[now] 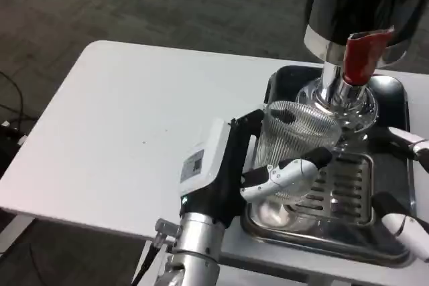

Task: Grasp the cup under the faucet to collect the drink, then remove the cup.

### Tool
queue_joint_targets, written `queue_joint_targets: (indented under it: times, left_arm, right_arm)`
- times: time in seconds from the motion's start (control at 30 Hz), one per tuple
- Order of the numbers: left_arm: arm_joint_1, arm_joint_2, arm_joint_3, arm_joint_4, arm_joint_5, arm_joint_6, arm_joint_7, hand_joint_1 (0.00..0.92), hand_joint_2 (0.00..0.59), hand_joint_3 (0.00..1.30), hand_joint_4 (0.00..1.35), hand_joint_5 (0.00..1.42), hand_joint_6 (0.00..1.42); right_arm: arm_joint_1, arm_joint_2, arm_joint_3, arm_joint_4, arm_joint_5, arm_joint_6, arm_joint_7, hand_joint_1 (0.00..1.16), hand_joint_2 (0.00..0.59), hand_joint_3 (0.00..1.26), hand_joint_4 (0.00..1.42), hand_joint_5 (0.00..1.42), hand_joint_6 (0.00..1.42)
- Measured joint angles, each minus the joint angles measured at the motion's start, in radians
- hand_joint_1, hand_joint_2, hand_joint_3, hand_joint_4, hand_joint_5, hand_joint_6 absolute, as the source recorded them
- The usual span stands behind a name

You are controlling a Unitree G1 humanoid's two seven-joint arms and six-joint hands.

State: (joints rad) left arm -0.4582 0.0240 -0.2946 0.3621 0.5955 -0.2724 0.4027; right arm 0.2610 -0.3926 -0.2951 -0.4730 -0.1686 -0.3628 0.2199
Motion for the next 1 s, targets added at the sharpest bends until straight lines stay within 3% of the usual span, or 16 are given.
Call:
queue_joint_targets:
  times: [1.0]
  left_arm:
    - [-0.179, -0.024, -0.036, 0.116, 0.001, 0.024, -0.023, 0.202, 0.329, 0.70, 0.72, 0.56, 0.40]
  right_arm:
    - [0.001, -0.001, -0.011, 0.039, 0.023, -0.001, 0.000, 0.38, 0.379, 0.21, 0.25, 0.18, 0.08]
